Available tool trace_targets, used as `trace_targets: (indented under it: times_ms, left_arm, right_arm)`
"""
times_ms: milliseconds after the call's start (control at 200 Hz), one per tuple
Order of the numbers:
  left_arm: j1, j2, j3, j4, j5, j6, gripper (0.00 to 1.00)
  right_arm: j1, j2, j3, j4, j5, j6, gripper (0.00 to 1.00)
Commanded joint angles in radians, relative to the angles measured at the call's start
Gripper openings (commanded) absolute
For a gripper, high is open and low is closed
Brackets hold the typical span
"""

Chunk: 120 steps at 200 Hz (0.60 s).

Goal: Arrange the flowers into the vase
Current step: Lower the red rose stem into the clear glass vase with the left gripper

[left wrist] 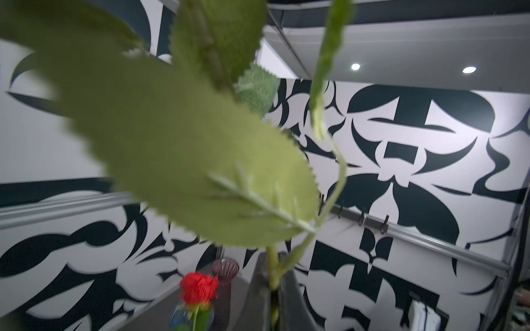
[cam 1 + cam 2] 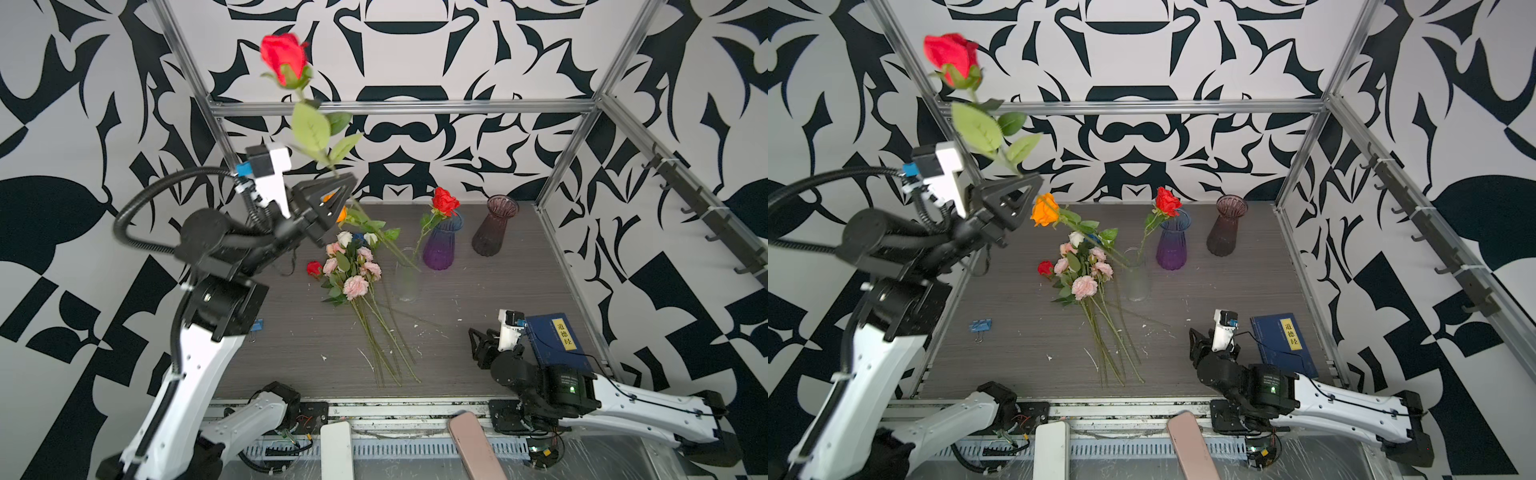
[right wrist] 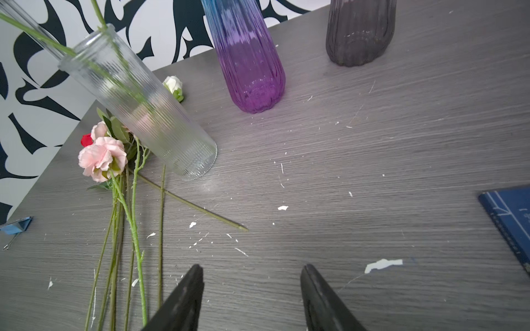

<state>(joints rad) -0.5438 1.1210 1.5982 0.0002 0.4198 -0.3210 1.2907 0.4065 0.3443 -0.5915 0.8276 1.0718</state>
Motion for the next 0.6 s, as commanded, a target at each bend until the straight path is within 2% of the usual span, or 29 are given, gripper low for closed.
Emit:
trace_targets:
  times_ms: [0,80,215,355,415,595]
  left_arm:
    - [-0.132,0.143,0.16,-0.189,-0.223,0.391,0.0]
    - [-0.178,0.271,0.236,-0.241,-0.309,0.495,0.0]
    - [-0.177,0.381,0.272,-0.258,-0.351,0.513,0.0]
    - [-0.177,0.423,0.257,-0.254,-0.385,0.522,0.0]
    - [-0.177,0.43,0.248,-0.255,-0.389,0.508,0.0]
    - [-0.177,0.433,0.224,-0.255,-0.374,0.443,0.0]
  right_arm:
    - [-0.005,-0.037,0.024,-0.048,0.056,0.054,0.6]
    - [-0.005,-0.088,0.028,-0.108,0.06,0.056,0.6]
    - [-0.005,-0.238,-0.006,-0.18,0.076,0.084,0.59]
    - [-0.005,-0.402,-0.023,-0.287,0.103,0.122,0.6]
    - [-0.005,-0.379,-0.006,-0.321,0.116,0.159,0.6]
    - [-0.005,-0.359,-0.011,-0.268,0.116,0.112,0.6]
